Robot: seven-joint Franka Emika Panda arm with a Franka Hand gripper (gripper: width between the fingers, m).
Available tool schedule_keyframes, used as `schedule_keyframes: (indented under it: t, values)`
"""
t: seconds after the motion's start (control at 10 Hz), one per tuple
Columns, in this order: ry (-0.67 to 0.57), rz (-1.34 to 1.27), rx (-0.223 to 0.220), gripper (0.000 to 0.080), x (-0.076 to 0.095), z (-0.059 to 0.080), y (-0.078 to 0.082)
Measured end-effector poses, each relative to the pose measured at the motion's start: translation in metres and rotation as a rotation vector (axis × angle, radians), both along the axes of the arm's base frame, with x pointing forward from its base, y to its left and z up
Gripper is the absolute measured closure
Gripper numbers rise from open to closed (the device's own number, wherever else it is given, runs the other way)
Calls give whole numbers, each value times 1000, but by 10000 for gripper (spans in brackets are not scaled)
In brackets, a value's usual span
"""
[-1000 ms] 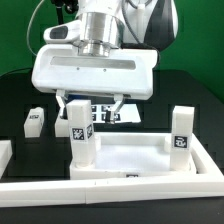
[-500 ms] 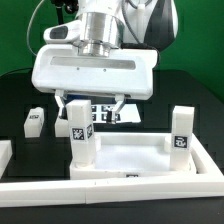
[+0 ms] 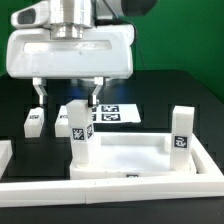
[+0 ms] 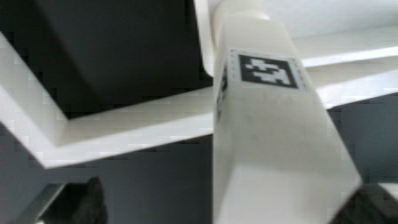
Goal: Assemble desk
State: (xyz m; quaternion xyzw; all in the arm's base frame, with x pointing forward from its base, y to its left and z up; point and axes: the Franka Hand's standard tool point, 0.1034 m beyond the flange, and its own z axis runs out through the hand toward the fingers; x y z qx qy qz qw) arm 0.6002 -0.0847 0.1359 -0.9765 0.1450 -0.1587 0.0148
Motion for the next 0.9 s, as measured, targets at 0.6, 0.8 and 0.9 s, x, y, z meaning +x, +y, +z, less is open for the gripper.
schedule_keyframes:
  t: [0.6, 0.8, 0.9]
  values:
    - [169, -3, 99, 151, 11, -15, 18]
    - [185, -1, 90, 151, 8, -21, 25]
    - [185, -18, 96, 151, 8, -21, 24]
